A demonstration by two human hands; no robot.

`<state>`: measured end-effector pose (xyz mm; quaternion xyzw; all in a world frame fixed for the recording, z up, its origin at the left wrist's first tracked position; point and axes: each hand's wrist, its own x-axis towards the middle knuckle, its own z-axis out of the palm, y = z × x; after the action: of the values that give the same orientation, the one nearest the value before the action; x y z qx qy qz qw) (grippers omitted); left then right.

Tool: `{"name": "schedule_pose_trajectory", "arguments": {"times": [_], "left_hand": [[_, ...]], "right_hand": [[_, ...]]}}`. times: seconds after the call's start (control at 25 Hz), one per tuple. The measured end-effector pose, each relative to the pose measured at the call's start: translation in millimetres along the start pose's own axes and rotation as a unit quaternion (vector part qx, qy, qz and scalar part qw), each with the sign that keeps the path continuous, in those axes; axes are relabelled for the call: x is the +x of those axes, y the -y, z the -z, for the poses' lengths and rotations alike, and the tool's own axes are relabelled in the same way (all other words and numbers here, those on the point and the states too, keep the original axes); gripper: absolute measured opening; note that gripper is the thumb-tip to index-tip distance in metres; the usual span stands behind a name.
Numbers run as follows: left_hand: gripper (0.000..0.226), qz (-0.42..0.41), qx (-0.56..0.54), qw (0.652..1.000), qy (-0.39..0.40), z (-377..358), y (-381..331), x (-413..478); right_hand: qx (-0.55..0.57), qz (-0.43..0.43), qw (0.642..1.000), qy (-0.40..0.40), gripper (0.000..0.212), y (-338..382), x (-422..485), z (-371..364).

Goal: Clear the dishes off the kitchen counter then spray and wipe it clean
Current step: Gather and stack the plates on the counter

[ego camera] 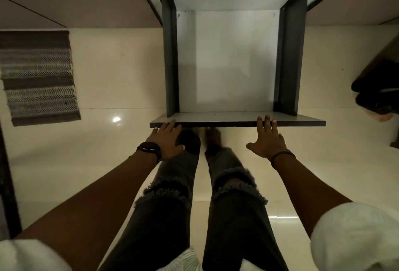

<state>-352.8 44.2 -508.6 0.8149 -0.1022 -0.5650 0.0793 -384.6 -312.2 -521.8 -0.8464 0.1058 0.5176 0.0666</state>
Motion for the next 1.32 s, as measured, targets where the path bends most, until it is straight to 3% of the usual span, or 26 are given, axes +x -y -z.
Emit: {"name": "schedule_pose_trajectory", "arguments": {"times": [0.16,0.36,0.56,0.68,0.92,1.32], "left_hand": [[0.079,0.028,-0.038,0.997,-0.063,8.9,11.9,-57.7],[0.074,0.05,-0.136,0.96,-0.238,66.5,-1.4,-196.2],[0.06,0.017,-0.341,0.833,-0.436,115.3,-14.4,-306.3],[0.053,-0.004,-0.388,0.766,-0.512,142.3,6.6,-350.8],[0.037,-0.027,-0.452,0.7,-0.552,196.2,98.4,-394.9],[0.036,-0.009,-0.519,0.667,-0.535,272.4,342.9,-457.0]], "right_hand": [[-0.028,0.045,0.999,-0.003,0.089,21.9,-19.4,32.7],[0.045,0.205,0.962,-0.176,0.076,94.5,-155.2,116.6],[0.115,0.302,0.907,-0.271,0.077,163.9,-266.7,181.2],[0.155,0.351,0.874,-0.3,0.078,217.7,-316.7,221.6],[0.159,0.401,0.845,-0.316,0.077,341.8,-348.5,277.4],[0.207,0.391,0.843,-0.306,0.069,602.8,-356.7,325.1]]}}
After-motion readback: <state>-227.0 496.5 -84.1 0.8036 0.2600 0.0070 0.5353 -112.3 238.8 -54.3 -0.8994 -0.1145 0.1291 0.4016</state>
